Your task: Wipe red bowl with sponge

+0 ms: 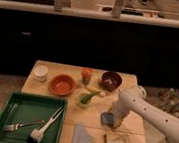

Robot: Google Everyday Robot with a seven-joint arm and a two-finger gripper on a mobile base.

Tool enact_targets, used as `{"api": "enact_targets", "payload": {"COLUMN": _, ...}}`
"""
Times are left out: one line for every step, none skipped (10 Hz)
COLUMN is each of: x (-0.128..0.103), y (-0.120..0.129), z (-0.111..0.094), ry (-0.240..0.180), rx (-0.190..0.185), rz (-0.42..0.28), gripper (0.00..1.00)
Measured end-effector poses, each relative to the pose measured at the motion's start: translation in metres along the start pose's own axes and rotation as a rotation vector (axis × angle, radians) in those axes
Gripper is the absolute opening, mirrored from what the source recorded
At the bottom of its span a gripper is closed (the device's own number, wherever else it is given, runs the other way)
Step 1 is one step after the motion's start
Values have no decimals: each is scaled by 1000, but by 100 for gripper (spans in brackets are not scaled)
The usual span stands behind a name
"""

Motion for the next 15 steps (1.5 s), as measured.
{"api": "enact_targets", "payload": {"x": 0, "y": 0, "z": 0, "ry": 1, "rx": 0, "rz": 0, "gripper": 12}}
{"api": "enact_targets", "payload": {"x": 2, "y": 1, "z": 0, "ry": 1, "rx": 0, "rz": 2, "gripper": 3}}
{"api": "enact_targets", "payload": {"x": 2, "y": 1, "z": -1, "ry": 2, "rx": 0, "rz": 2, "gripper": 0}}
{"api": "enact_targets", "payload": {"x": 1, "y": 1, "z": -1, "ry": 1, "rx": 0, "rz": 1, "gripper": 0}}
{"api": "enact_targets", "payload": {"x": 0, "y": 0, "z": -1, "ry": 1, "rx": 0, "rz": -2, "gripper": 0}}
{"api": "enact_targets", "payload": {"x": 1, "y": -1, "z": -3, "ry": 4, "rx": -3, "rz": -15, "gripper": 0}}
{"api": "enact_targets", "payload": {"x": 0, "y": -2, "z": -9, "ry": -1, "rx": -5, "rz": -27, "gripper": 0}}
{"api": "enact_targets", "payload": {"x": -2, "y": -5, "z": -23, "ry": -4, "rx": -13, "rz": -54, "gripper": 0}}
{"api": "enact_targets", "payload": {"x": -4, "y": -8, "z": -31, "ry": -5, "rx": -15, "rz": -70, "gripper": 0}}
{"api": "enact_targets", "payload": {"x": -5, "y": -11, "z": -39, "ry": -4, "rx": -16, "rz": -91, "gripper": 0}}
{"api": "enact_targets", "payload": {"x": -5, "y": -12, "z": -44, "ry": -5, "rx": -17, "rz": -104, "gripper": 0}}
{"api": "enact_targets", "payload": {"x": -5, "y": -14, "z": -47, "ry": -4, "rx": -16, "rz": -111, "gripper": 0}}
{"api": "enact_targets", "payload": {"x": -6, "y": -15, "z": -50, "ry": -5, "rx": -15, "rz": -120, "gripper": 0}}
{"api": "enact_targets", "payload": {"x": -6, "y": -16, "z": -53, "ry": -5, "rx": -10, "rz": -126, "gripper": 0}}
{"api": "enact_targets", "payload": {"x": -6, "y": -16, "z": -58, "ry": -6, "rx": -3, "rz": -134, "gripper": 0}}
